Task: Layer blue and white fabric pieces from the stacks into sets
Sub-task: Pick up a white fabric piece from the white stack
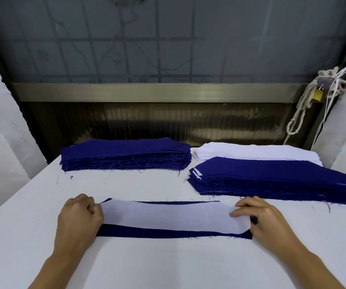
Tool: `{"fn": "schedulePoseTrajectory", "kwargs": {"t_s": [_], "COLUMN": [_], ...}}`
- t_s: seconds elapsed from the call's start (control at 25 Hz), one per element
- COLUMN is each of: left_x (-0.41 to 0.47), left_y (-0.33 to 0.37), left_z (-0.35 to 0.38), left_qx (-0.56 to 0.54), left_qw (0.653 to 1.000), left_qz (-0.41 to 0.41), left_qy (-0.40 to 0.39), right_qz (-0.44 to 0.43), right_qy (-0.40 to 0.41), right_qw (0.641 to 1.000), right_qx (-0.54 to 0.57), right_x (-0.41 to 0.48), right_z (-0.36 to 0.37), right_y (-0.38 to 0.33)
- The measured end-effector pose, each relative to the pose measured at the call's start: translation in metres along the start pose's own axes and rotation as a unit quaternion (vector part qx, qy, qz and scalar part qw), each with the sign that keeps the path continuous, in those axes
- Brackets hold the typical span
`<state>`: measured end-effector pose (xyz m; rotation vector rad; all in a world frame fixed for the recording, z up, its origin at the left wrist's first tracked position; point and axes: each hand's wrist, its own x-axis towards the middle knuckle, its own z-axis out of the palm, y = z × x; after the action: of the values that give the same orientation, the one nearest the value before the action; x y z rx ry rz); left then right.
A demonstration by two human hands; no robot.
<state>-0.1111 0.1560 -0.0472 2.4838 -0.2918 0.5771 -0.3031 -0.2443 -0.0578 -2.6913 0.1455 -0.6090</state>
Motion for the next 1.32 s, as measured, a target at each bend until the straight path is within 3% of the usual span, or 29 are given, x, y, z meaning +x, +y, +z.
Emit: {"fn": "schedulePoseTrajectory", "kwargs": {"t_s": [0.32,0.48,0.6,0.8,1.16,1.32], "left_x": [-0.004,-0.006,-0.006,-0.013,-0.019,-0.019], "left_y": [-0.004,-0.001,0.003,0.008,0.011,0.011], "left_z": [0.004,-0.001,0.0,0.001,0.0,0.001], "left_qx": [0.061,0.111,0.047,-0.077,-0.104,-0.107], "left_qw": [0.998,0.991,0.987,0.957,0.949,0.951], "left_qz": [0.008,0.069,0.153,0.231,0.25,0.231], "left_qy": [0.005,0.035,-0.014,-0.16,-0.16,-0.176], "right_qz": [-0.002,0.006,-0.019,-0.061,0.046,0.03], "right_qy": [0.013,0.05,0.081,0.03,0.089,0.099], "right_qw": [1.0,0.999,0.997,0.997,0.989,0.989], "right_qx": [0.018,0.008,0.0,-0.045,-0.106,-0.103], "right_x": [-0.001,-0.002,-0.003,-0.002,-0.001,-0.002], "right_z": [0.001,-0.002,-0.004,-0.005,-0.013,-0.012], "right_y": [0.002,0.0,-0.002,-0.008,-0.012,-0.01]}}
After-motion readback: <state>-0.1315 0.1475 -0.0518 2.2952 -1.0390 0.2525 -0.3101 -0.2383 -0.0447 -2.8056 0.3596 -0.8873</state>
